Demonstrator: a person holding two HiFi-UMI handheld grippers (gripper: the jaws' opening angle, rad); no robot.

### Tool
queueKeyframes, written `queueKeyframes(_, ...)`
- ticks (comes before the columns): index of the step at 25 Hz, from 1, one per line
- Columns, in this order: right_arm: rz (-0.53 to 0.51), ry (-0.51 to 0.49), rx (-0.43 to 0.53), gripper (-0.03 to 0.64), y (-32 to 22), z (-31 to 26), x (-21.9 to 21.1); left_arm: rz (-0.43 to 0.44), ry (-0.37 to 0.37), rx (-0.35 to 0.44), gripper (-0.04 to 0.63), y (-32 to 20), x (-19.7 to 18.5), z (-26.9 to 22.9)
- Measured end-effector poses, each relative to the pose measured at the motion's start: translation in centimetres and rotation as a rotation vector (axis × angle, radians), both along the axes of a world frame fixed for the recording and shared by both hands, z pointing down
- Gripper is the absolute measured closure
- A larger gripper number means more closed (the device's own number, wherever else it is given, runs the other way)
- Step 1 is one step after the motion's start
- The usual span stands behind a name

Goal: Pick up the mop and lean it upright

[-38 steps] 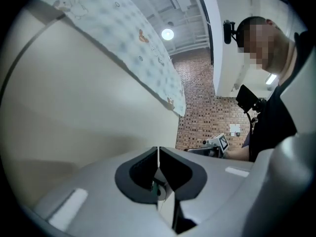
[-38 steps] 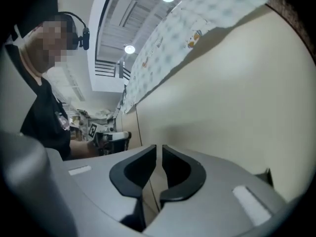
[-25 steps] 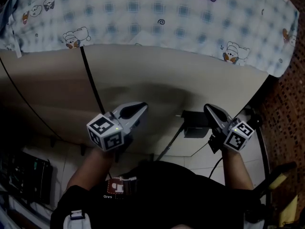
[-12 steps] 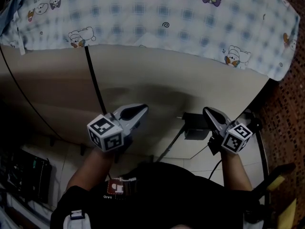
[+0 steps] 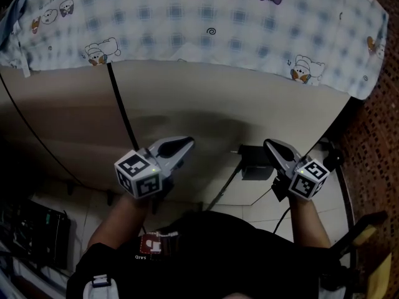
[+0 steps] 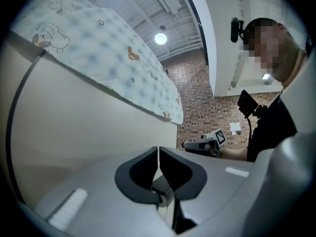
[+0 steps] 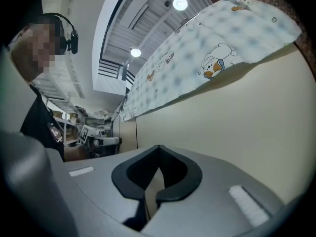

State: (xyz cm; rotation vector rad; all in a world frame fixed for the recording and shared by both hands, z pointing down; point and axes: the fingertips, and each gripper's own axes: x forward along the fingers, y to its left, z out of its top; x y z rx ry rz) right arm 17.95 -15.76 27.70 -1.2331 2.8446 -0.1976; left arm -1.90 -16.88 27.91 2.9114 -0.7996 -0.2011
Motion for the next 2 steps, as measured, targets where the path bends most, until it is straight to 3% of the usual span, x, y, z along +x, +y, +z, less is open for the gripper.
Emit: queueKeyframes(2,-0.003,0.004,0.001,0.604,0.01,0.03,-0.06,0.001,0.001,-0.002,0.583,0.03,0.03,-0.01)
